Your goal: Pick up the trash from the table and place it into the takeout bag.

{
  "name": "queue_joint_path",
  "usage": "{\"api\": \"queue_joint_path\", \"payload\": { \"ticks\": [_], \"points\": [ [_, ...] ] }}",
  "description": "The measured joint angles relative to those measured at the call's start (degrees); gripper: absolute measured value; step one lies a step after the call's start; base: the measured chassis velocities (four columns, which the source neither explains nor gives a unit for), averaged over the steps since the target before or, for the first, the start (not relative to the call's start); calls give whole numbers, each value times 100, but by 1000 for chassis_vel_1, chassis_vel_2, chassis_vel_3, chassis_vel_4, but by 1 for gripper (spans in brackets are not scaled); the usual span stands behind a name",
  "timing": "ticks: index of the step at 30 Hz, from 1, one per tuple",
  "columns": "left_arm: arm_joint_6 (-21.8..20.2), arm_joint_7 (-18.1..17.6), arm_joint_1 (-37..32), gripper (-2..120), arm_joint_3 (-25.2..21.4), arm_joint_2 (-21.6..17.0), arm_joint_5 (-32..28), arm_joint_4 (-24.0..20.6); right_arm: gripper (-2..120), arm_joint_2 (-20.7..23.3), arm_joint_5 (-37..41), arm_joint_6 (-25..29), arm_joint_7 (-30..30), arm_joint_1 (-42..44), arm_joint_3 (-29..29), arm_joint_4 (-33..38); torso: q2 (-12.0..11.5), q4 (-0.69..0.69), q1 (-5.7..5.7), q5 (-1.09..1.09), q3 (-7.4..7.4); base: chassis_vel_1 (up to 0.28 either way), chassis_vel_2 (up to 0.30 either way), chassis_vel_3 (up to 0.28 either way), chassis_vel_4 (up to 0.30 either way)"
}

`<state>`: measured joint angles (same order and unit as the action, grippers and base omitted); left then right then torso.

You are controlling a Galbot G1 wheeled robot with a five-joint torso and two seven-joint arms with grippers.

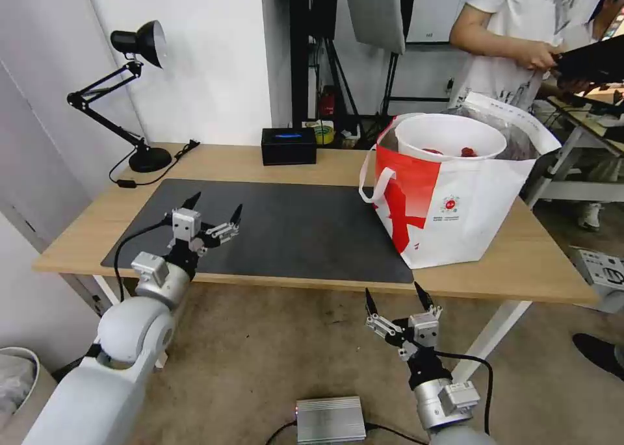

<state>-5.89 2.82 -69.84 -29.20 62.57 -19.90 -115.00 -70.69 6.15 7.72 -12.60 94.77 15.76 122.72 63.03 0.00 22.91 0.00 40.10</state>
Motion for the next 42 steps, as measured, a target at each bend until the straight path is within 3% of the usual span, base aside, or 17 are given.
{"api": "queue_joint_path", "payload": {
  "ticks": [17,34,42],
  "points": [
    [162,323,-732,100,-315,419,312,-116,100,0,0,0,0,0,0,0,-1,0,1,-1,0,0,0,0,0],
    [-34,334,-1176,100,-519,677,-82,-212,100,1,0,0,0,0,0,0,-1,0,1,0,0,0,0,0,0],
    [115,358,-1229,100,-568,709,-239,-126,100,0,0,0,0,0,0,0,-1,0,1,-1,0,0,0,0,0]
  ]
}}
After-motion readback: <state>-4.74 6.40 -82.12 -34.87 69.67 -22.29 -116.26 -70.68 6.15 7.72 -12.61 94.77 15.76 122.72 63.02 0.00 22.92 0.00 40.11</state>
